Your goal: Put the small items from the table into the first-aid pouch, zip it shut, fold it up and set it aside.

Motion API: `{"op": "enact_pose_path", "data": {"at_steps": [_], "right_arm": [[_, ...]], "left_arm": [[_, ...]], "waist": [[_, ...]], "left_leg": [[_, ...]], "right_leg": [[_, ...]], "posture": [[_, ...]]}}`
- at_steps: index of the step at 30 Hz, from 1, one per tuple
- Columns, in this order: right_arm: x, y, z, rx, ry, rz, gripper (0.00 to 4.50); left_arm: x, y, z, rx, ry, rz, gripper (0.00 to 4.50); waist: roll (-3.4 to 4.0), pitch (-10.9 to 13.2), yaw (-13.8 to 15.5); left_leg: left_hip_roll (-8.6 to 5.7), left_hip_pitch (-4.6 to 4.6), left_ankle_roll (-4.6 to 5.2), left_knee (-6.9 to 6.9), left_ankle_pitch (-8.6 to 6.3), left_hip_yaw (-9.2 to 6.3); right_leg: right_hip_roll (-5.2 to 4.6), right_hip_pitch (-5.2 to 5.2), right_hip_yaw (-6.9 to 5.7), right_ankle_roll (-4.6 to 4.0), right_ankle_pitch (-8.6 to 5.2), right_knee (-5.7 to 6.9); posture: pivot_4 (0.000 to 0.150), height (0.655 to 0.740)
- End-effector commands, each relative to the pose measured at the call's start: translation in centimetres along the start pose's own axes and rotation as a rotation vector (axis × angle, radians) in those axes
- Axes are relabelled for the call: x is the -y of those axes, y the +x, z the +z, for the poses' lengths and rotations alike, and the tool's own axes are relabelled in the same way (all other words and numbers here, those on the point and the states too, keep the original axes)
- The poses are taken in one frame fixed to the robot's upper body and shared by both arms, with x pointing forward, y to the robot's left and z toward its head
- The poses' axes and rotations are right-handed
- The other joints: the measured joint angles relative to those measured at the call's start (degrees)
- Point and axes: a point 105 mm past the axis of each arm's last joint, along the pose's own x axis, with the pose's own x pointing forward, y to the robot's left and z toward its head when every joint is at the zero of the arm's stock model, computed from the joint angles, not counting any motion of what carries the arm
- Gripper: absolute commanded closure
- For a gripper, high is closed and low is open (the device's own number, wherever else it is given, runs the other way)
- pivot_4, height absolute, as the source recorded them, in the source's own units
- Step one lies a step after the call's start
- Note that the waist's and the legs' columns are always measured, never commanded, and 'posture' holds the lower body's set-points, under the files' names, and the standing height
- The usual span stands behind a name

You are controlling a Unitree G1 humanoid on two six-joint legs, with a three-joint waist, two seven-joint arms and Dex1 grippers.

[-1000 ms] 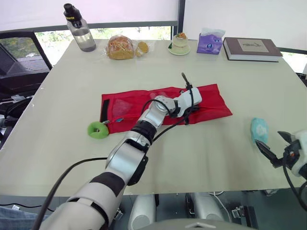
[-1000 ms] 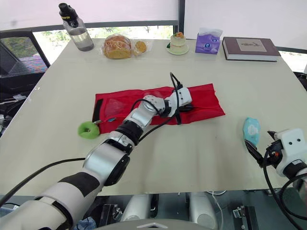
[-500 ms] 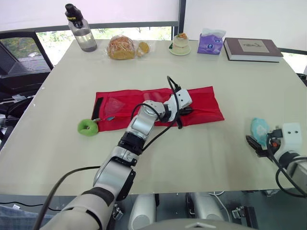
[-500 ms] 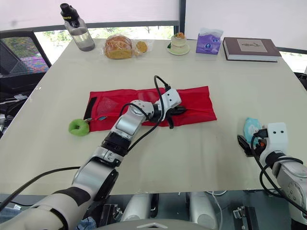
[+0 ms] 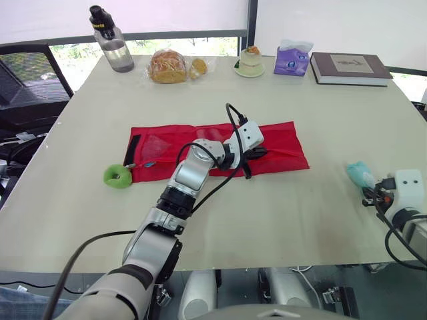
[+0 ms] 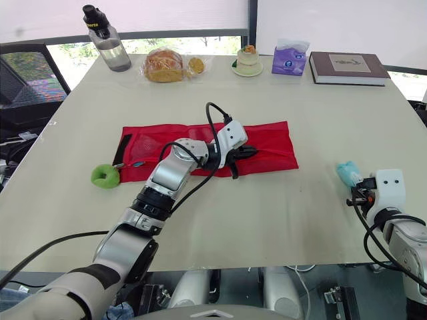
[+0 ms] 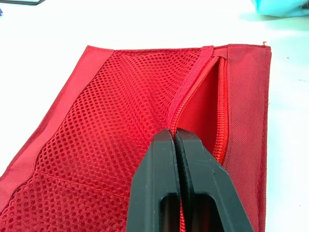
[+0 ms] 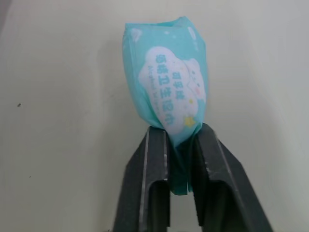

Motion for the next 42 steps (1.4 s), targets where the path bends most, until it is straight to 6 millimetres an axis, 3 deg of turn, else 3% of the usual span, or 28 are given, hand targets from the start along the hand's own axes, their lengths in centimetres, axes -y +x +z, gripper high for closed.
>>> {"op": "enact_pose_path", "data": {"at_steps": [1,4,7,12,18,27,33,42], "right_arm": [[-2.5,-1.7,3.5,0.124,-0.038,0.171,4.30],[-6.5,-3.0,5.2,0.160,-0.046,0.392,4.30],[-9.8,-3.6,5.6,0.131,-0.069,0.540,4.30],[-12.7,-2.3,5.2,0.071,-0.128,0.571,4.30],[-12.7,0.9,4.4,0.001,-0.122,0.430,4.30],[-13.6,4.5,5.6,-0.006,-0.125,0.319,4.30],[-14.7,7.7,8.6,0.085,-0.076,0.263,4.30],[-18.0,10.2,11.4,0.199,-0.112,0.374,4.30]], "left_arm": [[0.1,-0.1,0.8,0.029,0.026,0.001,4.50],[0.2,0.2,0.9,0.040,0.011,-0.006,4.50],[0.5,0.6,1.2,0.048,0.014,-0.017,4.50],[0.8,0.9,1.6,0.064,0.013,-0.025,4.50],[1.4,1.0,1.7,0.071,0.019,-0.042,4.50],[2.2,1.4,1.7,0.076,0.023,-0.053,4.50],[2.9,2.2,2.1,0.090,0.024,-0.062,4.50],[1.0,1.7,1.0,0.052,-0.007,0.035,4.50]], "waist": [[0.00,0.0,0.0],[0.01,0.0,-0.4],[0.00,0.0,-0.2],[-0.01,0.0,0.0],[-0.01,0.0,0.0],[-0.01,0.0,-0.1],[-0.02,0.0,0.0],[-0.02,0.0,-0.4]], "left_leg": [[0.00,0.00,0.00,0.00,0.00,0.00],[0.01,0.02,0.00,-0.01,0.00,-0.01],[0.01,0.01,0.00,-0.01,0.00,-0.05],[-0.02,-0.05,0.00,0.03,0.00,-0.07],[-0.07,-0.07,0.01,0.05,0.00,-0.08],[-0.07,-0.09,0.01,0.04,0.01,-0.14],[-0.07,-0.06,0.01,0.06,0.01,-0.11],[-0.07,-0.10,0.01,0.01,0.01,-0.12]], "right_leg": [[0.00,0.00,0.01,0.00,0.00,0.00],[0.04,0.00,0.05,0.01,0.00,0.01],[0.05,0.00,0.03,0.00,0.00,0.01],[0.05,0.00,0.06,-0.01,0.01,-0.03],[0.04,0.00,0.11,-0.03,0.02,-0.01],[0.08,-0.02,0.10,-0.12,0.07,0.01],[0.09,0.00,0.12,-0.12,0.08,0.01],[0.11,-0.03,0.12,-0.12,0.08,0.01]], "posture": [[0.150,0.7400],[0.150,0.7400],[0.150,0.7400],[0.150,0.7400],[0.150,0.7400],[0.150,0.7400],[0.150,0.7400],[0.150,0.7400]]}}
